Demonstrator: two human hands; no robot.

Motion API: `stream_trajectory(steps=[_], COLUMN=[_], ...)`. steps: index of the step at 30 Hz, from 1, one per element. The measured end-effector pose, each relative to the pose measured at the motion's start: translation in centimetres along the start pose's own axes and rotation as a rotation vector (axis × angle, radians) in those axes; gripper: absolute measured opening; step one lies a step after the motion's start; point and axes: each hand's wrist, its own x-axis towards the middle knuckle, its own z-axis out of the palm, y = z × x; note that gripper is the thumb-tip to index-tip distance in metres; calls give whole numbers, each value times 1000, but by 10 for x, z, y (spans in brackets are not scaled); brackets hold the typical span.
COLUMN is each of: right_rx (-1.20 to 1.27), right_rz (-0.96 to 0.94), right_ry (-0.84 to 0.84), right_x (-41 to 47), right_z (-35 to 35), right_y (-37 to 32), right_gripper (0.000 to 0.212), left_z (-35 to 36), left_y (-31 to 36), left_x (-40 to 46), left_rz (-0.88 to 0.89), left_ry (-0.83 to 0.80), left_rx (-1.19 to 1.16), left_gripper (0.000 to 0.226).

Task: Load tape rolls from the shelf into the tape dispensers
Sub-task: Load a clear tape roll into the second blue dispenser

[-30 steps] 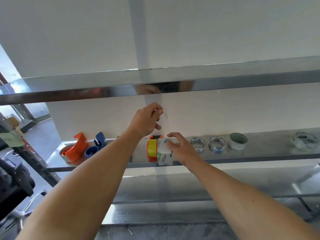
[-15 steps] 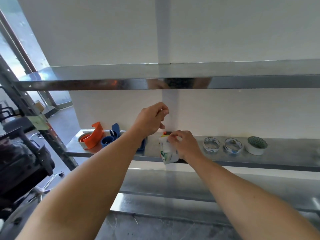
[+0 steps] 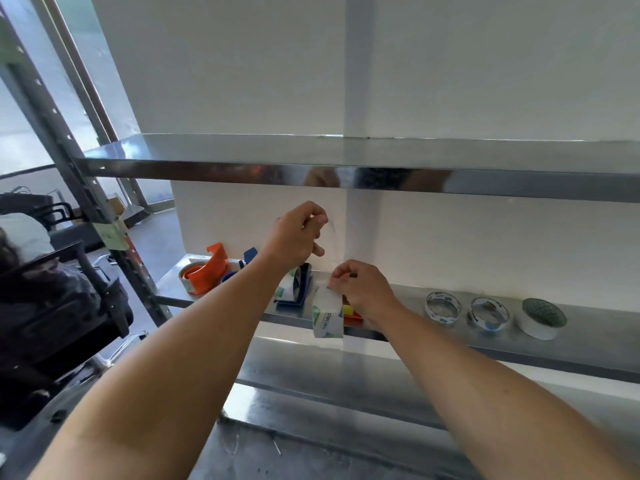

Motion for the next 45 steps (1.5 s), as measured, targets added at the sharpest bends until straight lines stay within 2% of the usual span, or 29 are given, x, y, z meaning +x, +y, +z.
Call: stream_trajectory(steps=[5,9,15,18,24,31,36,40,43,45], right_rx=[108,185,139,172,192,146,142,43,-52,-95], right_rz=[40,69,92,122,138,153,145,104,85,63], right_ry=[-10,-2,-28,16,93,186,205,257,293,315], right_x=[5,16,39,52,78,105,123,142,150,155], right_z=[17,42,92,118,163,196,204,209,214,215], right_y=[-4,-10,-28,-40,-61,-68,-66,-66,-70,-72], right_gripper=[7,11,9,12,12,4,2,3,11,15], left_z=[-17,-34,-69,-88,-117,-138,-141,-140,-138,-134], left_y=[-21,-48,-104,-134,-187,-233,-255,-257,-254,-252], left_x=[3,8,28,45,64,79,75,73,74,75], left_rz=[-145,-235,-314,-356,-394,-535,-528,-557,-516,-442], left_ry=[-3,-74,-114,-119,-303,-373,-397,-509,-552,-573], left_rx=[-116,-175,-264,-288,-375,-288,-266,-346,-328,-230], left_gripper=[12,24,29,31,28,24,21,21,30,41])
